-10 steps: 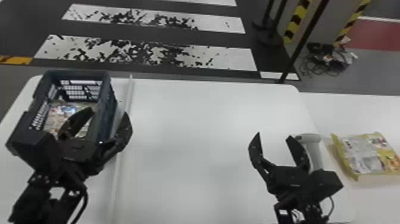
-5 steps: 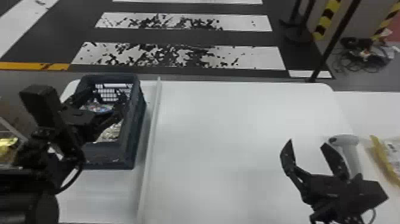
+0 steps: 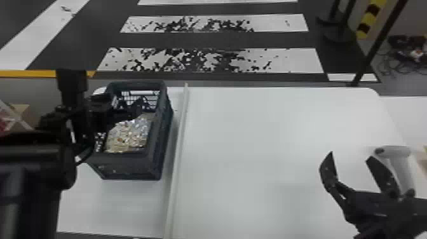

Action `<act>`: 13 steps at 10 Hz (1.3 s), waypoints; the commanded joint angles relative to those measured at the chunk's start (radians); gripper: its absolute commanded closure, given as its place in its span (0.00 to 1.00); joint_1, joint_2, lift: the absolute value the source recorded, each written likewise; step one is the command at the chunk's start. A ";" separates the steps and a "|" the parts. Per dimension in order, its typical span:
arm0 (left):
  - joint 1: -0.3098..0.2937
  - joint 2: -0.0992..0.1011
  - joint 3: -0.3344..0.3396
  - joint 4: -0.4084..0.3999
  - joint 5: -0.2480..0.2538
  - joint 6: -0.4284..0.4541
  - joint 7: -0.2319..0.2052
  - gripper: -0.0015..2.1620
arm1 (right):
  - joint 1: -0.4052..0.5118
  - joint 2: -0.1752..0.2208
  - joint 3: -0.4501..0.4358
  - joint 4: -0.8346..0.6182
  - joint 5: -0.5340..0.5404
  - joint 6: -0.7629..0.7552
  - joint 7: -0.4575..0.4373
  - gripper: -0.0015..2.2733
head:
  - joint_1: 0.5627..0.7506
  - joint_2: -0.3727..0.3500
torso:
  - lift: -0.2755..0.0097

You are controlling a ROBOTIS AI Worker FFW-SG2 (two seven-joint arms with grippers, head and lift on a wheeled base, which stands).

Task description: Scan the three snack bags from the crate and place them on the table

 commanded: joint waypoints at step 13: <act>-0.329 0.066 -0.180 0.517 -0.269 0.250 -0.269 0.00 | -0.044 -0.035 0.055 0.007 -0.003 0.043 0.001 0.03 | 0.70 0.72 | 0.75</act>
